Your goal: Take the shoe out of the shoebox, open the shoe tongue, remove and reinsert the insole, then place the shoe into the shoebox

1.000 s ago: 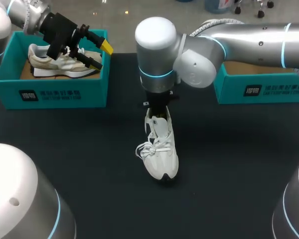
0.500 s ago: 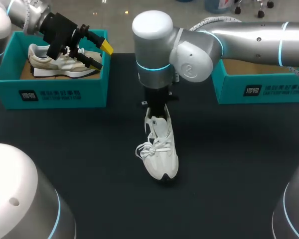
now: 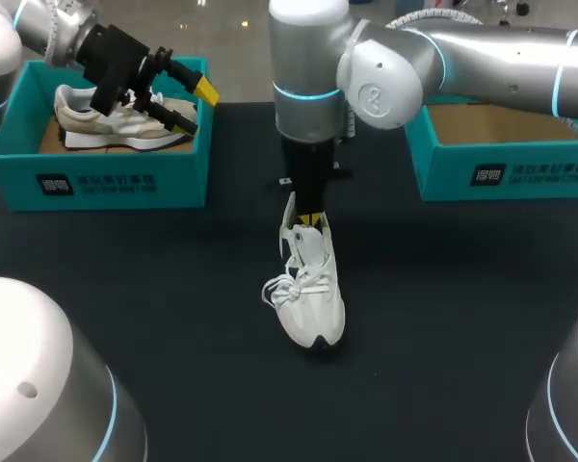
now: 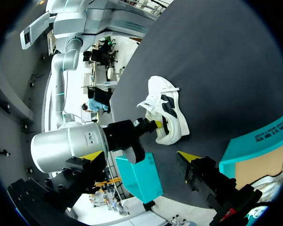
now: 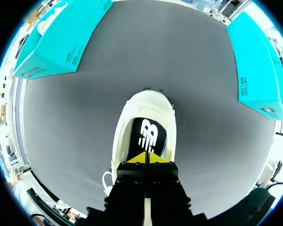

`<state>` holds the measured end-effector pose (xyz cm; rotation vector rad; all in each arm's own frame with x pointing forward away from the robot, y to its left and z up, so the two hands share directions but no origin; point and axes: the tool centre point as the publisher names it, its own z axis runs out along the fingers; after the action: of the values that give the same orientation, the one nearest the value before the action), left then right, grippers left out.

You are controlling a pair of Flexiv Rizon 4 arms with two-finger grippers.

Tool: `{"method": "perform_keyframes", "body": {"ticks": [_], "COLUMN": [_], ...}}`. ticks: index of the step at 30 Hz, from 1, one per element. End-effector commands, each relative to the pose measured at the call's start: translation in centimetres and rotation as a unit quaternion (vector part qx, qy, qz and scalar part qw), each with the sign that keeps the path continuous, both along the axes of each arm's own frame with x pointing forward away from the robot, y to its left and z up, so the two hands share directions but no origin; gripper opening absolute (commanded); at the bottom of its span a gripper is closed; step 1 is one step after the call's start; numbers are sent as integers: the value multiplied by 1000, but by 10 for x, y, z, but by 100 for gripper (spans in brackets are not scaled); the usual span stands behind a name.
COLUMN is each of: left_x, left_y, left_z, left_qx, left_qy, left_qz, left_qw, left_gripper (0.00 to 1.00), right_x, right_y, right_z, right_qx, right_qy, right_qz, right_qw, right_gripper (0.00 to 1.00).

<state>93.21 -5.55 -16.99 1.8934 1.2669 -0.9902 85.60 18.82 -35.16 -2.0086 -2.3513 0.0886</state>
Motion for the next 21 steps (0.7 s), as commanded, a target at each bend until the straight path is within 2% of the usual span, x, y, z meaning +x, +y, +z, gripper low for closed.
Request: {"method": "perform_keyframes", "body": {"ticks": [1,9,21], "left_x": [0,0,0], "left_y": [1,1,1], "left_z": [1,1,1], "left_qx": [2,2,2], "left_qy": [0,0,0], "left_qz": [0,0,0], "left_qw": [1000,1000,1000], "left_gripper": [100,100,100], "right_x": [-1,-9,-17], "right_y": [-1,3,14], "right_z": [0,8,11], "right_qx": [-20,-44,-57], "right_qy": [1,34,78], "right_qz": [-9,-54,-51], "right_qw": [1000,997,994], "right_gripper": [0,0,0]}}
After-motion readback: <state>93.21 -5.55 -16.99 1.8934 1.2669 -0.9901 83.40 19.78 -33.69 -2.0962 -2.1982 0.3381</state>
